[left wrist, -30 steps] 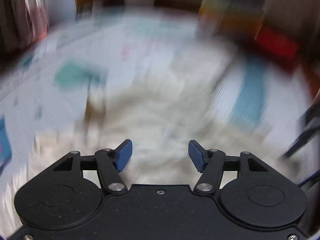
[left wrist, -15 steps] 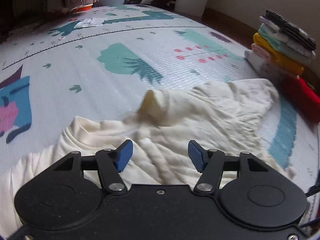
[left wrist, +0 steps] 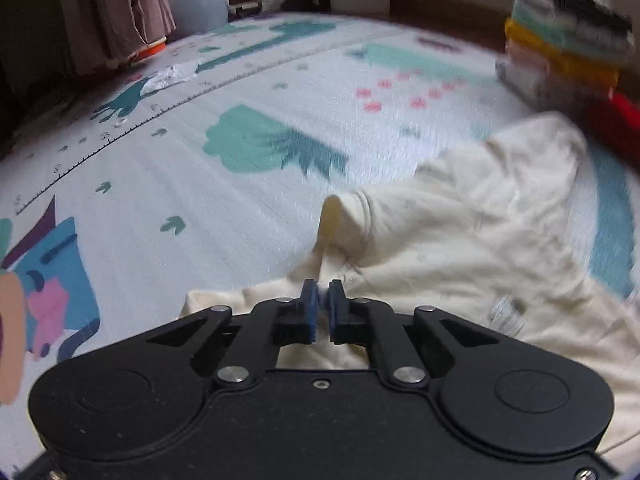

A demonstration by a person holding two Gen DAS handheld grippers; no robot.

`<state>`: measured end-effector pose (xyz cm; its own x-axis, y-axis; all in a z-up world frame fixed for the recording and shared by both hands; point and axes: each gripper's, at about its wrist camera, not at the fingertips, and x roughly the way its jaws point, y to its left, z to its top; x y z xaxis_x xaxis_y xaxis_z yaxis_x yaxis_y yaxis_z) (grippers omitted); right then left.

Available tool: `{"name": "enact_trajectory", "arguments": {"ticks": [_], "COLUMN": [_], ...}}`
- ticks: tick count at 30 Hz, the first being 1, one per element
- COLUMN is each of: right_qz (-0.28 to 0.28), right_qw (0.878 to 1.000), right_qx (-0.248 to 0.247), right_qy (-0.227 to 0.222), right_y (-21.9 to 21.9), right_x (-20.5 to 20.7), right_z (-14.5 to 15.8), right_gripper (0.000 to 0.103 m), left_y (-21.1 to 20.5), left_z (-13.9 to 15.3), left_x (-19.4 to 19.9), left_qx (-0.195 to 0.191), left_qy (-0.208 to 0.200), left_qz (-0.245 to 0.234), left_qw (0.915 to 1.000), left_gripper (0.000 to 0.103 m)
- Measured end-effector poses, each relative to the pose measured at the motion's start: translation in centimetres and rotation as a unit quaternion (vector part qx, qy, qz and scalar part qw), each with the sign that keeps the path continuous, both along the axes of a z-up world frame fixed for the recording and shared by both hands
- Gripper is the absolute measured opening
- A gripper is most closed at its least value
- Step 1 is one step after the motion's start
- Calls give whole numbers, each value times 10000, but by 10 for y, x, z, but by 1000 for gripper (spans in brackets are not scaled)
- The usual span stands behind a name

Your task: Fold clothes

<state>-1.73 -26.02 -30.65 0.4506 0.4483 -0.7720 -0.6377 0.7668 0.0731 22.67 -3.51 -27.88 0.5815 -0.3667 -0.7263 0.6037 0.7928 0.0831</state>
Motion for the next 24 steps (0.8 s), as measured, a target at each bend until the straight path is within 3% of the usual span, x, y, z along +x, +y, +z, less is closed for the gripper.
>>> {"name": "enact_trajectory", "arguments": {"ticks": [6,8,10,12,15,18,20,23,24], "right_qz": [-10,-9,-21,-50,-45,-51,-64,-85,-504], "right_qw": [10000,10000,10000,10000,10000,10000,10000,9995,9973], "right_qx": [16,-3,-11,13,29,33,58,250,486], "right_qy": [-13,-8,12,21,27,22,28,165,205], "right_y": [-1,-1,0,0,0,0,0,-5,-22], "right_x": [-1,-1,0,0,0,-1,-1,4,11], "right_z": [-1,0,1,1,0,-1,-1,4,5], "right_gripper": [52,52,52,52,53,54,54,55,55], "left_y": [-7,-15,-23,-30,-45,-68,-80,-76,-70], "left_z": [0,8,18,25,29,18,1,6,16], "left_x": [-3,-13,-26,-34,-39,-43,-42,-39,-46], "left_qx": [305,545,603,329,-294,-248,133,1,-157], "left_qy": [-106,-369,-736,-848,-685,-511,-213,-43,-133], "left_qz": [114,70,55,-71,-524,-900,-959,-638,-605], "left_qw": [9994,9978,9955,9958,9958,9943,9951,9980,9980], "left_gripper": [5,6,16,24,33,36,49,50,50]}}
